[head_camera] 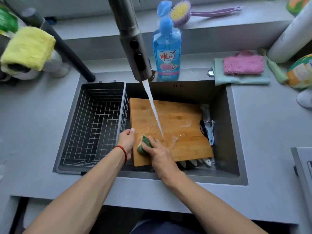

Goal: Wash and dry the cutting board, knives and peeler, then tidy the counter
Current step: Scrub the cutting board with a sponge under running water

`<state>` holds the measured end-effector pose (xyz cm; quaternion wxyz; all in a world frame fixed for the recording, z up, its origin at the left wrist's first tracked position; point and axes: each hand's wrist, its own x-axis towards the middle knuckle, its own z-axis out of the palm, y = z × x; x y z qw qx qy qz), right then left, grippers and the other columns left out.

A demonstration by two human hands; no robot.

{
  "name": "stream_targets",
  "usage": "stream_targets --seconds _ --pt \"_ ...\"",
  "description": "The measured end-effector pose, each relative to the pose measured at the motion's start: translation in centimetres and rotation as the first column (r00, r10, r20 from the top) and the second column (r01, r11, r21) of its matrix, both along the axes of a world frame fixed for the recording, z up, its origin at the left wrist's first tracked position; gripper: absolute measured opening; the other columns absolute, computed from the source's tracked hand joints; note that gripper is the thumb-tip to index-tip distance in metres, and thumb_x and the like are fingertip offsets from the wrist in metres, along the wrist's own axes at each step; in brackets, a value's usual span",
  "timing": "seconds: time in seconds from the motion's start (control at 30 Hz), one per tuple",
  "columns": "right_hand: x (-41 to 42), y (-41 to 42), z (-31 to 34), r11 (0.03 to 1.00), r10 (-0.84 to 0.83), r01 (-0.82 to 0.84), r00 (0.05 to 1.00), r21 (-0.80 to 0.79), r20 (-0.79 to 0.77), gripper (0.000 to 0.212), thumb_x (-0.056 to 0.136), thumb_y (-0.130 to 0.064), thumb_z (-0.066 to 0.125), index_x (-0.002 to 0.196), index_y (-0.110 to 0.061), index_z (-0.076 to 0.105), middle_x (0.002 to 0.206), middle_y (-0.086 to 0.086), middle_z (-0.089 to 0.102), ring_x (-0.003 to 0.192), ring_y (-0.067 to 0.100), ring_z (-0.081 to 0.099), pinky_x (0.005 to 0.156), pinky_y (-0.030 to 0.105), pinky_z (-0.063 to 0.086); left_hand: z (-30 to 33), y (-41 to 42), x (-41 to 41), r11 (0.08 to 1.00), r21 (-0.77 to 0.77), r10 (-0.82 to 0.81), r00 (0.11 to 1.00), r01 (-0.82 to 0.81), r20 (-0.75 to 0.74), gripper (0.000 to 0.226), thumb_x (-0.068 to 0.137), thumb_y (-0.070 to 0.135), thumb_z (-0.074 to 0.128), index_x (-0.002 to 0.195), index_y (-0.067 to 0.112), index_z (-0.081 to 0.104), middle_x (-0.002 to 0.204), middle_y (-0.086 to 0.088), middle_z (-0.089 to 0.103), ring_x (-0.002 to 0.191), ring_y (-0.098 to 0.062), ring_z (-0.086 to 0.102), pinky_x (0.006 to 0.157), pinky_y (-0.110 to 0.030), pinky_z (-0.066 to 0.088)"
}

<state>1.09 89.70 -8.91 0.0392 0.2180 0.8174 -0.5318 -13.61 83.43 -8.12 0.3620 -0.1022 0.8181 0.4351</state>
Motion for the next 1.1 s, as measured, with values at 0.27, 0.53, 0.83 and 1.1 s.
stream_targets --seconds 0.27,0.53,0.83,1.1 --pt "2.3 6.4 -1.4 0.987 0.031 -0.048 0.993 0.154 0.11 0.041 0.103 -0.019 0.053 0.144 -0.02 0.056 0.161 0.003 0.039 0.152 0.023 0.029 0.122 0.027 0.019 -0.7 0.5 -1.4 0.995 -0.091 -0.046 0.999 0.047 0.021 0.048 0.105 0.048 0.041 0.096 0.007 0.064 0.093 -0.012 0.062 0.087 -0.027 0.059 0.078 -0.036 0.049" --pt "4.3 9.0 -0.9 0.941 0.294 -0.303 0.953 0.154 0.076 0.037 0.103 -0.017 0.058 0.137 -0.027 0.064 0.161 -0.004 0.037 0.152 0.019 0.026 0.12 0.013 0.005 -0.3 0.1 -2.8 0.985 -0.159 -0.05 0.995 0.064 0.091 0.063 0.102 0.055 0.043 0.118 -0.001 0.065 0.097 -0.01 0.064 0.088 -0.03 0.063 0.088 -0.051 0.052" --pt "1.9 4.9 -1.3 0.942 0.327 -0.323 0.944 0.091 -0.038 0.034 0.102 -0.01 0.056 0.129 -0.025 0.07 0.157 -0.002 0.046 0.15 0.019 0.032 0.125 0.033 0.018 -0.1 0.2 -1.8 0.933 -0.353 -0.106 0.991 0.071 -0.083 0.059 0.105 0.05 0.037 0.123 0.0 0.062 0.116 -0.018 0.068 0.1 -0.037 0.066 0.085 -0.048 0.058" --pt "8.8 15.2 -4.8 0.905 -0.426 0.356 0.74 0.233 0.521 0.03 0.094 -0.005 0.06 0.117 -0.018 0.074 0.124 0.015 0.065 0.119 0.033 0.059 0.1 0.037 0.046 -0.4 0.1 -1.7 0.898 -0.439 -0.105 0.985 0.033 -0.139 0.06 0.105 0.051 0.035 0.129 0.001 0.057 0.126 -0.02 0.064 0.113 -0.04 0.062 0.102 -0.054 0.05"
